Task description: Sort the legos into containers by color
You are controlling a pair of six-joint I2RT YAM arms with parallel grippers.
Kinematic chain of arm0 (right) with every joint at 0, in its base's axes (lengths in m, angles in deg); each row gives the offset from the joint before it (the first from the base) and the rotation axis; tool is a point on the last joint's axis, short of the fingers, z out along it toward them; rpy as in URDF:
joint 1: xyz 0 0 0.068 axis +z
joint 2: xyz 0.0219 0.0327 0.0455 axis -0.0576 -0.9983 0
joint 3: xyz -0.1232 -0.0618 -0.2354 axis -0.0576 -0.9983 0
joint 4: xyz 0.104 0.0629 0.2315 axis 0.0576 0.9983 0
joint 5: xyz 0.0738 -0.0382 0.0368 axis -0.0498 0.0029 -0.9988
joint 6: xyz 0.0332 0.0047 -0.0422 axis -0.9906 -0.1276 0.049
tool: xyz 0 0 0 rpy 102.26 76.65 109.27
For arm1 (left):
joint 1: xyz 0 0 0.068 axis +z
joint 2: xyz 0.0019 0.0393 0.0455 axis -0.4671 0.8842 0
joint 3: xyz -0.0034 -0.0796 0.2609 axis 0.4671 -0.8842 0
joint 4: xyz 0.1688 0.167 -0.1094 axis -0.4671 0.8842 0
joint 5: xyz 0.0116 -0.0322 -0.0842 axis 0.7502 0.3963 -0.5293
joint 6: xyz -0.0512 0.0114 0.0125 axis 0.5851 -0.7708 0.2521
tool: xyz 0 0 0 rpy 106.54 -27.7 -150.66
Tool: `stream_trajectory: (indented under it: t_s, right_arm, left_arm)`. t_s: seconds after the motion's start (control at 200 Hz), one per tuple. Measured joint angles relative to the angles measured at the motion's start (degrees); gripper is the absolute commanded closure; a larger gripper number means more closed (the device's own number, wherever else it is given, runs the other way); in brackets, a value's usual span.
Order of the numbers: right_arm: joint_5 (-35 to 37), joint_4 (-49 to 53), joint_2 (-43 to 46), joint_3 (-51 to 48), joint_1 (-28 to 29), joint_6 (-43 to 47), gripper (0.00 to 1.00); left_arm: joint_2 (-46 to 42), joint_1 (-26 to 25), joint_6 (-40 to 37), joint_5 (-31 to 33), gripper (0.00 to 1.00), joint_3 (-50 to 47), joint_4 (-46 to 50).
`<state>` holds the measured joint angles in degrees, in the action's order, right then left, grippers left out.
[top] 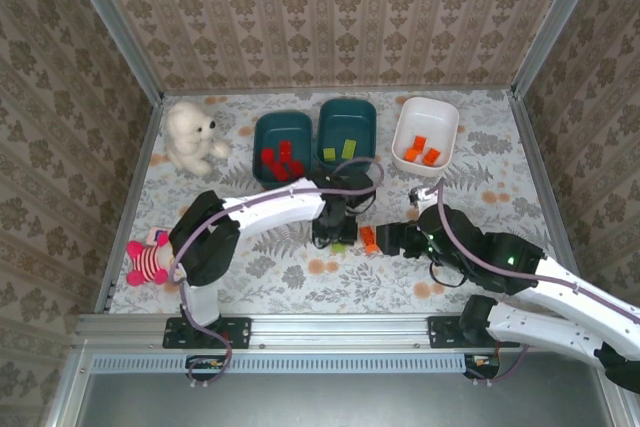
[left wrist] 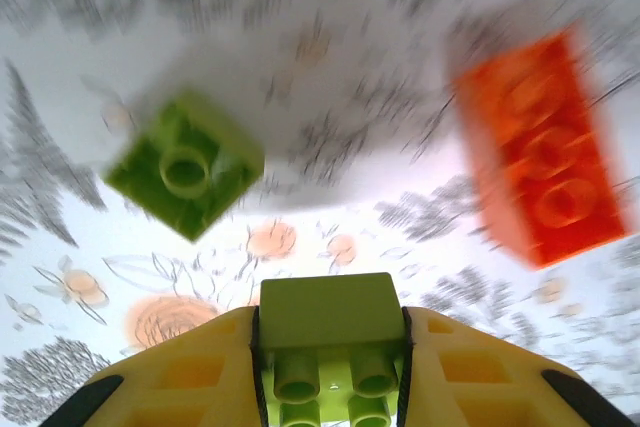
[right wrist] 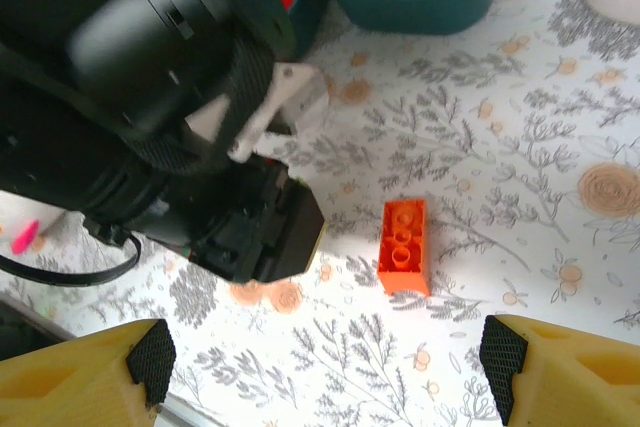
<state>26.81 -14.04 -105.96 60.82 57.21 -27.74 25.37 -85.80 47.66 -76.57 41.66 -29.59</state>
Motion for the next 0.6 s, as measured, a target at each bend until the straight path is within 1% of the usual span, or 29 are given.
stream_trajectory:
  t_s: [0.17, 0.28, 0.35, 0.43, 0.55, 0.605]
  right_arm:
    - [-0.3, -0.3, -1.0, 4.2, -5.2, 1.7, 0.17]
    - [-1.4, -0.4, -2.8, 6.0, -9.0, 2.9, 0.17]
    - [-2.2, -0.7, -4.5, 6.8, -10.8, 3.5, 0.17]
    - [-3.4, -1.0, -6.0, 7.4, -12.6, 4.3, 0.17]
    - [-5.1, -1.2, -7.5, 8.1, -14.7, 4.6, 0.17]
    - [-5.7, -1.2, -7.8, 8.3, -15.5, 4.7, 0.17]
  left_arm:
    - [-0.1, 8.4, -4.7, 2.3, 0.76, 12.5, 1.8]
    - [2.8, 14.2, -7.9, 2.9, 0.76, 21.8, 1.4]
    - [7.0, 17.1, -10.0, 3.3, 0.75, 28.5, 0.3]
    - [14.1, 19.4, -12.4, 3.6, 0.75, 37.1, -0.4]
    - [26.1, 21.3, -15.4, 4.4, 0.75, 50.3, -1.6]
    - [30.7, 21.9, -16.3, 5.0, 0.75, 54.8, -2.5]
